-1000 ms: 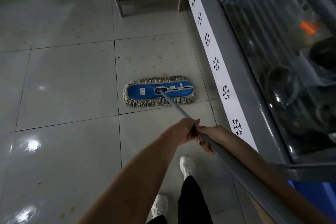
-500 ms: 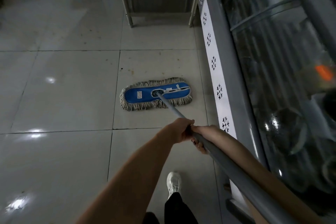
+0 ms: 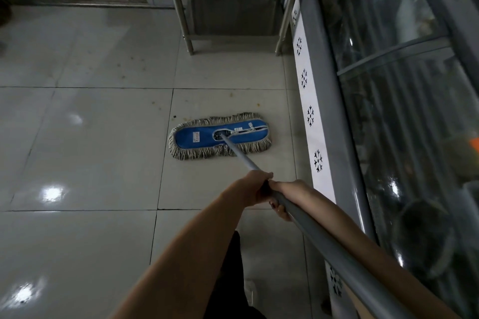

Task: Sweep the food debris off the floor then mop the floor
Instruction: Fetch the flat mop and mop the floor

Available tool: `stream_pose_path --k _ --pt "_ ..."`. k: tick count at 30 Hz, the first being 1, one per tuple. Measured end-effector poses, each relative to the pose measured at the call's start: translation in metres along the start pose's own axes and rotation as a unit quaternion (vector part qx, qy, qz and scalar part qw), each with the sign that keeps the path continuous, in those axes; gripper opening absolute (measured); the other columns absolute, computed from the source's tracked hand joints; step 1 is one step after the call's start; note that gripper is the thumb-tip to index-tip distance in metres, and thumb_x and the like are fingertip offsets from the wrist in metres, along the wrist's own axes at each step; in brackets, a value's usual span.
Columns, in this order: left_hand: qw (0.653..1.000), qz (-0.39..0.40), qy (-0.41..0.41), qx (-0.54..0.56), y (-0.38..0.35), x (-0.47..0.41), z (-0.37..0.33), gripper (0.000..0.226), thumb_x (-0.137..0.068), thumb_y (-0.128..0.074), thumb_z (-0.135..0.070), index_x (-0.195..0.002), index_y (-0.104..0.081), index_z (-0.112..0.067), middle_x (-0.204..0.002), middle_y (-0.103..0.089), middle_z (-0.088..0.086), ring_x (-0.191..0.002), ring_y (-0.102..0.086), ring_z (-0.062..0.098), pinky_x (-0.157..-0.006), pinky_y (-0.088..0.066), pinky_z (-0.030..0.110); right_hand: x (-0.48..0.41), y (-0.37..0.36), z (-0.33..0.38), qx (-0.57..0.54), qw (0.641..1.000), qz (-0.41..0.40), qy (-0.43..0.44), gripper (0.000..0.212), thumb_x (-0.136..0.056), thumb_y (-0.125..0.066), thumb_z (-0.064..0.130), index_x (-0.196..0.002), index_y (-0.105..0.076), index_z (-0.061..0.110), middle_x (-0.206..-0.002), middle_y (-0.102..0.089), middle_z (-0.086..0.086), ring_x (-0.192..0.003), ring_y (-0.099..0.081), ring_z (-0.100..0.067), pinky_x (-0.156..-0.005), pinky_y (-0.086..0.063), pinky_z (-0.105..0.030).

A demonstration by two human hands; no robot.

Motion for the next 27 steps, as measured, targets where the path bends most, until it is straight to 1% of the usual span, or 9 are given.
stream_pose_path --k 3,6,10,12,14,18,22,23,27 --pt "1.0 0.005 -0.007 -0.006 0.008 -0.013 -0.036 0.026 -0.099 -0.044 -0.017 -0.076 -0.041 -0.004 -0.063 -0.042 0.008 -0.051 -0.043 0.018 -0.033 -0.041 0.016 -0.009 -0.004 0.037 0.007 1.0 0.002 -0.005 0.042 -0.095 -0.052 0.034 -0.071 -0.049 0.0 -0.057 -0.043 -0.012 -0.019 -0.037 -0.013 -0.031 -0.037 -0.012" --pt "1.0 0.013 -0.012 0.004 0.015 -0.029 -0.08 0.026 -0.099 -0.042 -0.015 -0.076 -0.041 -0.003 -0.064 -0.042 0.008 -0.051 -0.043 0.019 -0.033 -0.042 0.016 -0.021 -0.008 0.084 0.025 1.0 -0.005 0.012 0.044 -0.097 -0.05 0.033 -0.069 -0.048 -0.001 -0.056 -0.043 -0.012 -0.018 -0.037 -0.013 -0.03 -0.036 -0.011" --pt "0.999 0.01 -0.026 0.022 0.032 -0.051 -0.151 0.027 -0.1 -0.04 -0.015 -0.075 -0.04 -0.004 -0.065 -0.04 0.007 -0.053 -0.042 0.016 -0.034 -0.042 0.014 -0.038 -0.022 0.158 0.03 0.999 -0.006 0.014 0.045 -0.098 -0.046 0.033 -0.069 -0.046 -0.001 -0.045 -0.044 -0.011 -0.017 -0.036 -0.013 -0.028 -0.034 -0.011" --pt "0.999 0.006 -0.025 0.024 0.041 -0.061 -0.181 0.028 -0.1 -0.041 -0.016 -0.074 -0.04 -0.005 -0.064 -0.039 0.007 -0.053 -0.041 0.016 -0.033 -0.041 0.015 -0.042 -0.03 0.191 0.032 0.999 0.004 0.001 0.046 -0.099 -0.044 0.035 -0.069 -0.045 0.001 -0.053 -0.041 -0.01 -0.017 -0.035 -0.012 -0.029 -0.033 -0.009" --pt "0.999 0.011 -0.028 0.026 0.047 -0.069 -0.211 0.027 -0.1 -0.041 -0.015 -0.075 -0.039 -0.005 -0.064 -0.039 0.007 -0.053 -0.041 0.016 -0.033 -0.041 0.015 -0.049 -0.033 0.221 0.03 0.999 0.009 -0.013 0.046 -0.098 -0.044 0.037 -0.068 -0.045 0.002 -0.056 -0.04 -0.008 -0.018 -0.035 -0.011 -0.03 -0.033 -0.009" --pt "0.999 0.012 -0.032 0.04 0.056 -0.086 -0.268 0.024 -0.099 -0.042 -0.015 -0.077 -0.041 -0.004 -0.067 -0.041 0.007 -0.055 -0.043 0.016 -0.036 -0.043 0.016 -0.064 -0.037 0.279 0.035 0.999 0.0 -0.014 0.048 -0.097 -0.045 0.039 -0.067 -0.047 0.002 -0.047 -0.043 -0.007 -0.019 -0.036 -0.011 -0.03 -0.033 -0.009" --pt "0.999 0.016 -0.031 0.034 0.067 -0.103 -0.313 0.023 -0.098 -0.045 -0.016 -0.079 -0.044 -0.003 -0.069 -0.045 0.007 -0.058 -0.048 0.015 -0.043 -0.048 0.021 -0.079 -0.042 0.325 0.035 0.999 -0.005 -0.019 0.047 -0.097 -0.047 0.038 -0.068 -0.049 0.001 -0.035 -0.044 -0.006 -0.02 -0.038 -0.011 -0.03 -0.034 -0.01" --pt "0.999 0.009 -0.032 0.033 0.07 -0.106 -0.321 0.023 -0.098 -0.045 -0.016 -0.079 -0.044 -0.003 -0.069 -0.046 0.007 -0.058 -0.048 0.015 -0.043 -0.048 0.021 -0.082 -0.045 0.334 0.038 0.999 -0.005 -0.02 0.047 -0.097 -0.046 0.039 -0.068 -0.049 0.001 -0.036 -0.045 -0.006 -0.02 -0.037 -0.011 -0.03 -0.034 -0.01" --pt "0.999 -0.011 -0.034 0.025 0.082 -0.115 -0.344 0.022 -0.098 -0.045 -0.016 -0.08 -0.043 -0.003 -0.068 -0.044 0.007 -0.056 -0.046 0.015 -0.037 -0.045 0.019 -0.086 -0.058 0.359 0.063 0.998 0.002 -0.026 0.049 -0.098 -0.041 0.042 -0.069 -0.046 0.003 -0.058 -0.04 -0.006 -0.019 -0.035 -0.01 -0.029 -0.032 -0.009"
Point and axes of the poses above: each hand's wrist, its own x-axis away from the middle knuckle, its own y-axis out of the back of the hand, z = x × y, the point moved 4 cm from there along -x, towards the middle knuckle
